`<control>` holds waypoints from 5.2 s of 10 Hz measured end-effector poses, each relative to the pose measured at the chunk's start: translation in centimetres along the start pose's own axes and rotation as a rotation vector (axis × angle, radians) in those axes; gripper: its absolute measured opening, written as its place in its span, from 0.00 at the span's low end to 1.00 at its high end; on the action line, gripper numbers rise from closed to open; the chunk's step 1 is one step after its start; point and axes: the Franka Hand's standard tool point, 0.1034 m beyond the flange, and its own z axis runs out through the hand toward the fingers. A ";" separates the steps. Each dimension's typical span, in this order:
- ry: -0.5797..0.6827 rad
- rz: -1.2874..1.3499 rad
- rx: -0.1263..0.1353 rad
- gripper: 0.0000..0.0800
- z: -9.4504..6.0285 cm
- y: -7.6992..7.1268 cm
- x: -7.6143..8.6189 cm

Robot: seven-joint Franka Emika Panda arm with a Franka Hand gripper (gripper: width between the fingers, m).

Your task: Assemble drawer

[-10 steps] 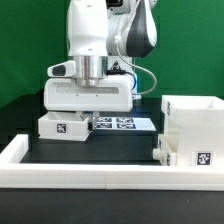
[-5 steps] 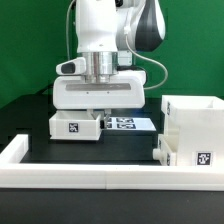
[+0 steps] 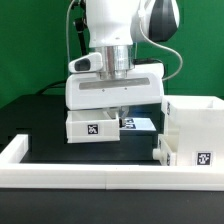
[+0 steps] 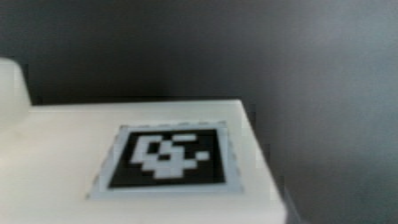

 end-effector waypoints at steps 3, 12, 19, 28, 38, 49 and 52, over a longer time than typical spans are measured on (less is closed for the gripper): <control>-0.004 -0.096 0.000 0.05 0.1 0.1 -0.1; -0.043 -0.899 0.002 0.05 -0.9 0.6 2.6; -0.081 -1.305 0.007 0.05 -2.4 0.7 6.2; -0.100 -1.519 0.032 0.05 -2.1 0.8 7.2; -0.076 -1.491 0.015 0.05 -2.4 -0.6 8.5; -0.062 -1.476 0.008 0.05 -2.0 -2.4 8.9; -0.069 -1.483 0.011 0.05 -2.0 -2.5 8.9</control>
Offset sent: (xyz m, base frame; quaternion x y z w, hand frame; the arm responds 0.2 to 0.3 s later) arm 0.0123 -0.0143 0.0015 0.0069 -0.0043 -0.2804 0.9598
